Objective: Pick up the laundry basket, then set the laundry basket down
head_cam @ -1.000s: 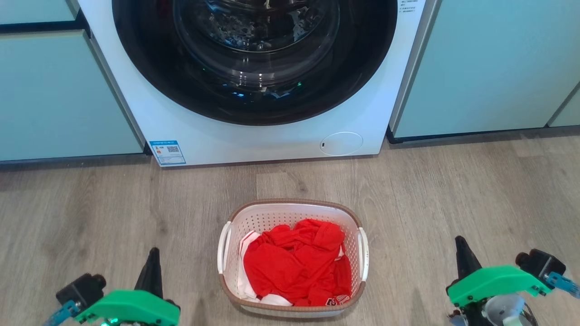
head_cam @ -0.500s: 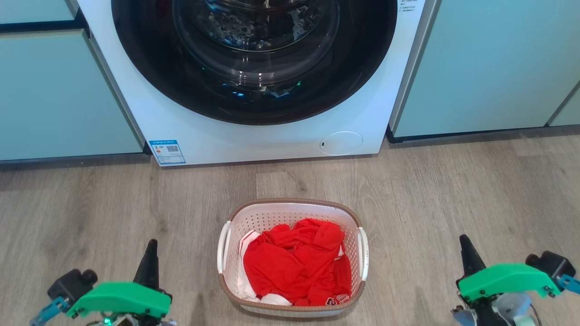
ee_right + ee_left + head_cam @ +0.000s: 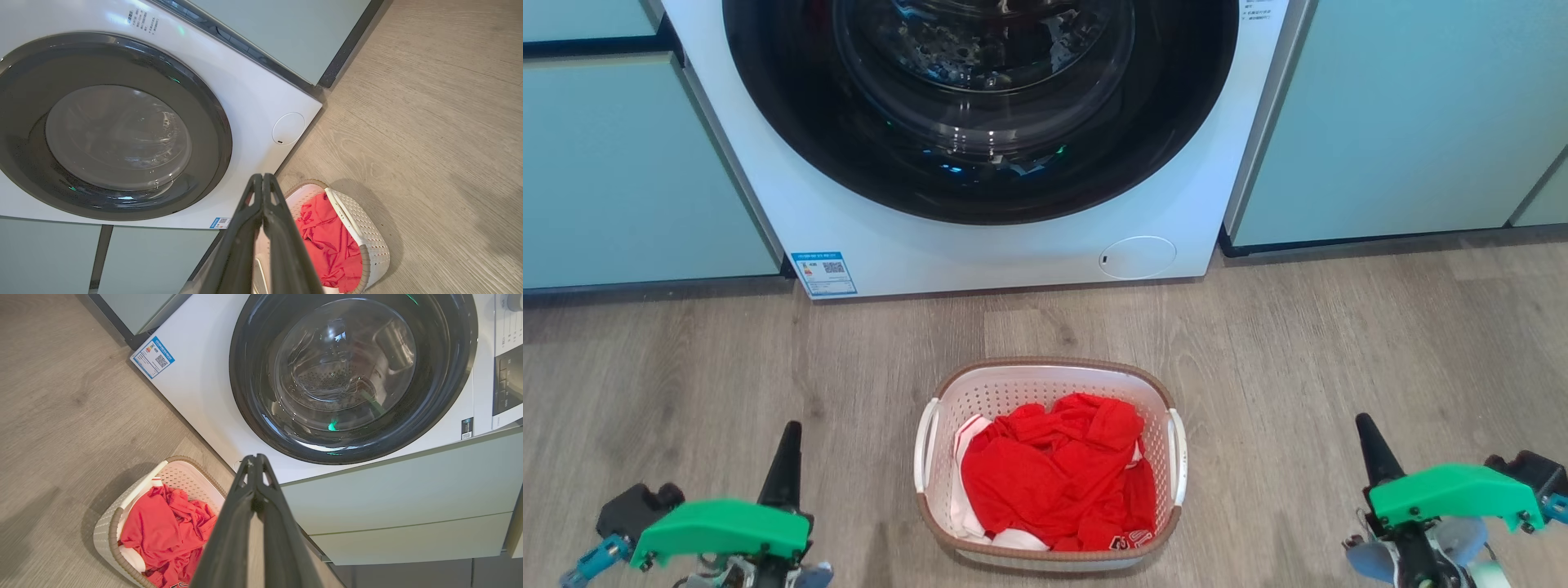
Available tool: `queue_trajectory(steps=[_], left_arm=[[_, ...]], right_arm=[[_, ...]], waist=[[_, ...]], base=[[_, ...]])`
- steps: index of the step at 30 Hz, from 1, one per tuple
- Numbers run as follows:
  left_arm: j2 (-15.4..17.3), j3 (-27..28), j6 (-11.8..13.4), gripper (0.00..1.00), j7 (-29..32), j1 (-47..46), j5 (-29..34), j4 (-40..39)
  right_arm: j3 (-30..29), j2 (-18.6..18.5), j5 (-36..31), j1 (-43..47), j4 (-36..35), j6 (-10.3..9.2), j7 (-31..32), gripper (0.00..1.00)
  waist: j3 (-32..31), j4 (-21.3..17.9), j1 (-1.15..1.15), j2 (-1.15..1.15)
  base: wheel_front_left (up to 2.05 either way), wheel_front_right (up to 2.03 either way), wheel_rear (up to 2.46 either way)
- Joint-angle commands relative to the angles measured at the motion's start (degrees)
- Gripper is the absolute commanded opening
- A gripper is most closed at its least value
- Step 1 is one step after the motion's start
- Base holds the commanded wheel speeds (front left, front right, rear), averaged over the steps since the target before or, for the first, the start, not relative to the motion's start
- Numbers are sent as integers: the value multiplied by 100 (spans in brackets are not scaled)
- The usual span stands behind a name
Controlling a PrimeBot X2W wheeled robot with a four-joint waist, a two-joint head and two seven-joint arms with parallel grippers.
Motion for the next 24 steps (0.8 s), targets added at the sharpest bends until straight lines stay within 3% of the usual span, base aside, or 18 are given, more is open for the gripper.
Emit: queue_trajectory(steps=[1, 24], left_arm=[[89, 202, -56, 0, 31, -372, -164, -145], [81, 486, -268, 0, 421, -657, -1697, -72]], right_arm=[[31, -99, 159, -304, -227, 17, 35, 0], [-203, -102, 1588, -409, -337, 22, 418, 0]], waist=[[1, 0, 0, 0], [17, -6, 0, 0]], base=[[0, 0, 0], [0, 0, 0]])
